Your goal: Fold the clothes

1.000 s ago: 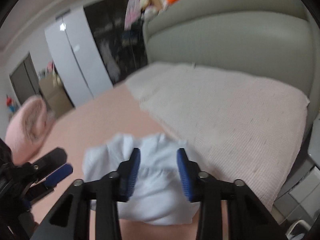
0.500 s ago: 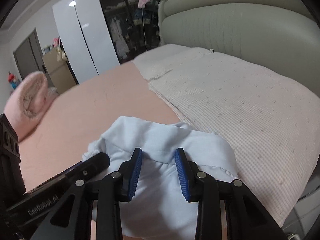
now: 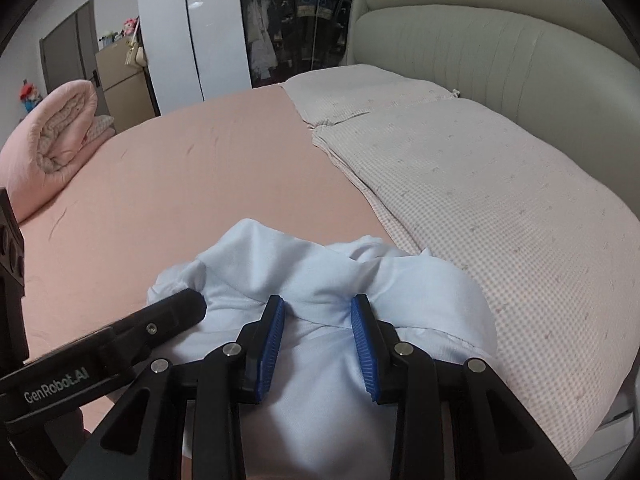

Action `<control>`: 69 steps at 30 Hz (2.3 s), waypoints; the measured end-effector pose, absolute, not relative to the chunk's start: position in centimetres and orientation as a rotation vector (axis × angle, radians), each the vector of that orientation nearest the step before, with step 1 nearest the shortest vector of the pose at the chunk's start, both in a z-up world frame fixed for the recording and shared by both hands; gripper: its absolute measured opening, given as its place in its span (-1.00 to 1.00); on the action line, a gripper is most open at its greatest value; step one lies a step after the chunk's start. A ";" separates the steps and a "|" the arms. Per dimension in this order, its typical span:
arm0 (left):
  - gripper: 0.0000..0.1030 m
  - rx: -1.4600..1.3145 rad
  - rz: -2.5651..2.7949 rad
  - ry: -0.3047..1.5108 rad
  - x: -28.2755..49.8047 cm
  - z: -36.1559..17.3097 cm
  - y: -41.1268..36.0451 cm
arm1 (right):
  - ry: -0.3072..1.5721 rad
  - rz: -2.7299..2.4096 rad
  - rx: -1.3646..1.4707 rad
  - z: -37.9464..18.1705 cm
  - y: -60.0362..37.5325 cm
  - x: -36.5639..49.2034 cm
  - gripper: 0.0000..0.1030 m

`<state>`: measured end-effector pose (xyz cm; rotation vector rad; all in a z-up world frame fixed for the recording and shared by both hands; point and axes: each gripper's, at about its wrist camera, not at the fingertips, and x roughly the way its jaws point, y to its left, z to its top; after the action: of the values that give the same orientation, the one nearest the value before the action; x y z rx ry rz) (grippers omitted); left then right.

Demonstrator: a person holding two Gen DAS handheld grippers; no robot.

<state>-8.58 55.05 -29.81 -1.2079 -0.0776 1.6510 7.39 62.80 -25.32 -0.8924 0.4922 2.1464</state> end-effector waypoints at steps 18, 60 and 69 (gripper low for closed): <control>0.61 -1.158 1.769 -0.107 -5.9 -18.9 46.0 | 0.470 2.171 -0.651 -15.3 56.9 14.6 0.52; 0.66 -0.733 1.975 0.291 12.6 -6.3 28.3 | 0.372 2.134 -0.674 -3.3 35.2 28.6 0.92; 0.66 -0.761 1.936 0.248 12.7 -7.6 24.4 | 0.271 2.144 -0.722 -3.1 31.2 28.6 0.92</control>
<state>12.70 24.42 -7.62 -0.7613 0.2482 1.9364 28.63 31.17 -3.07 -0.7221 0.2714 2.1445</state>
